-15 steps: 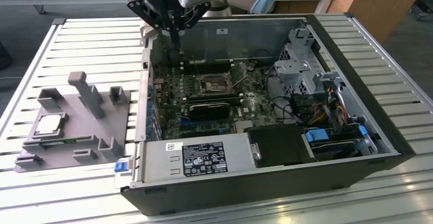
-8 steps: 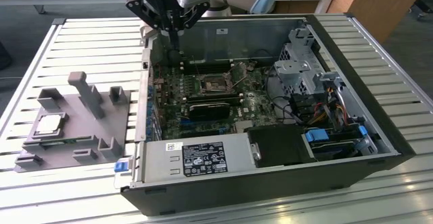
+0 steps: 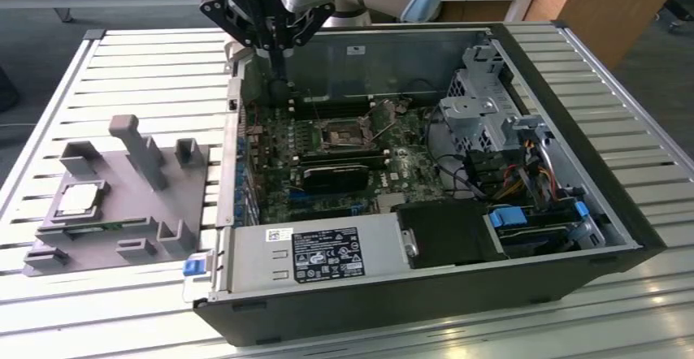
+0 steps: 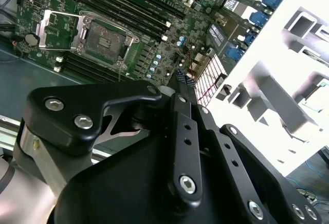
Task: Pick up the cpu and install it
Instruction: 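Reach for the cpu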
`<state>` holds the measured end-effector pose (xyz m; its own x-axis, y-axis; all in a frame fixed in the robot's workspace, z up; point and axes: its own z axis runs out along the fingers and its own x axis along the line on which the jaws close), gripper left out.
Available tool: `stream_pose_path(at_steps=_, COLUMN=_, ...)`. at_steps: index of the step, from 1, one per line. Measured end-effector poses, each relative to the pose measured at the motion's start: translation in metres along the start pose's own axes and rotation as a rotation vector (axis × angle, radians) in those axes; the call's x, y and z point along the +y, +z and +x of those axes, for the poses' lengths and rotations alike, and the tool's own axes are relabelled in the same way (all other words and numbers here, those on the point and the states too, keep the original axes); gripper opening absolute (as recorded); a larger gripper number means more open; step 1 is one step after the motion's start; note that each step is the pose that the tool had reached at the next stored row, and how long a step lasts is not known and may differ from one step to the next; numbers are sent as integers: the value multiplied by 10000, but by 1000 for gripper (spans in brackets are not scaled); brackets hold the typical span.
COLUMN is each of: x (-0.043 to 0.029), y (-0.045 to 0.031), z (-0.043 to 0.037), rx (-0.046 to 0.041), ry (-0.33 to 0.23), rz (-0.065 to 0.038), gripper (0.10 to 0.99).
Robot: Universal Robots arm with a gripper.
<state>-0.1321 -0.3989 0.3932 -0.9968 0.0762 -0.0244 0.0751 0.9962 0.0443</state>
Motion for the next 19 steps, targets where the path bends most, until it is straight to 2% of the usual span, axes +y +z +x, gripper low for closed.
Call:
stream_pose_path(at_steps=3, x=0, y=0, z=6, rx=0, ry=0, rz=0, gripper=106)
stream_pose_path(at_steps=5, x=-3, y=-1, z=44, rx=0, ry=0, rz=-1, gripper=106)
stream_pose_path(at_steps=19, x=-6, y=-1, z=72, rx=0, ry=0, rz=0, gripper=106)
